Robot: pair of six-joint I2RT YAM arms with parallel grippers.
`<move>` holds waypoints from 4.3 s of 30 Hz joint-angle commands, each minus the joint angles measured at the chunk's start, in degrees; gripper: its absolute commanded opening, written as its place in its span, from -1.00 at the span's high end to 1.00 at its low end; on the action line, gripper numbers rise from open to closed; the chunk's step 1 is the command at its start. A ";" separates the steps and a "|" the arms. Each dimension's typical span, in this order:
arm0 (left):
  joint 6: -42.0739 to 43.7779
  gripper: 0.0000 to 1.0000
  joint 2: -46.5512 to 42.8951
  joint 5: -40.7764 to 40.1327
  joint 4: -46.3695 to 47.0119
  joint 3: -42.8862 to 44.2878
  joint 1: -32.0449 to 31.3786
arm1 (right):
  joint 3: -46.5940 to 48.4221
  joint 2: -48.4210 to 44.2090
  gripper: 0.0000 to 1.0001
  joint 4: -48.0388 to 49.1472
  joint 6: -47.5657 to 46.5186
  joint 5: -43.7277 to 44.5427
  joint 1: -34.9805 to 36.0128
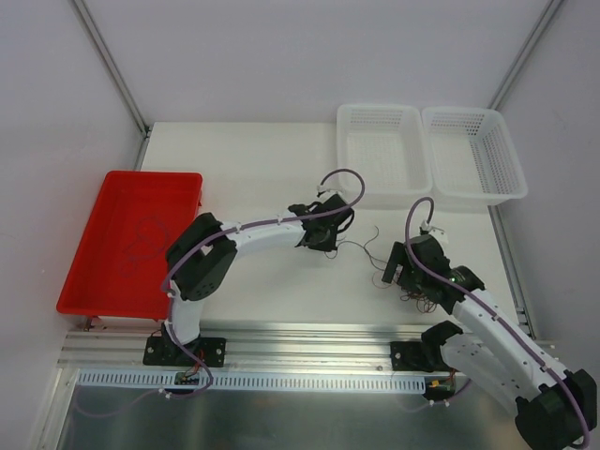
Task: Untangle the cables
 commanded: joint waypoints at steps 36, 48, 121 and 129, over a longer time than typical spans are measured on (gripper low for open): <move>15.00 1.00 -56.74 -25.96 -39.19 9.67 24.00 | 5.22 8.32 0.95 0.89 -9.61 -14.75 -27.76; 13.15 1.00 -57.35 -15.86 -37.18 8.27 24.01 | 10.41 9.82 0.91 0.63 -13.66 -28.11 -32.78; 13.50 0.16 -47.86 -16.04 -3.59 -28.73 68.30 | 10.76 -6.97 -0.94 -10.27 -20.35 -30.50 -11.42; 16.92 -0.92 -47.51 2.05 -3.77 -26.89 67.69 | 11.46 -3.02 -0.94 -11.32 -15.96 -16.71 -11.51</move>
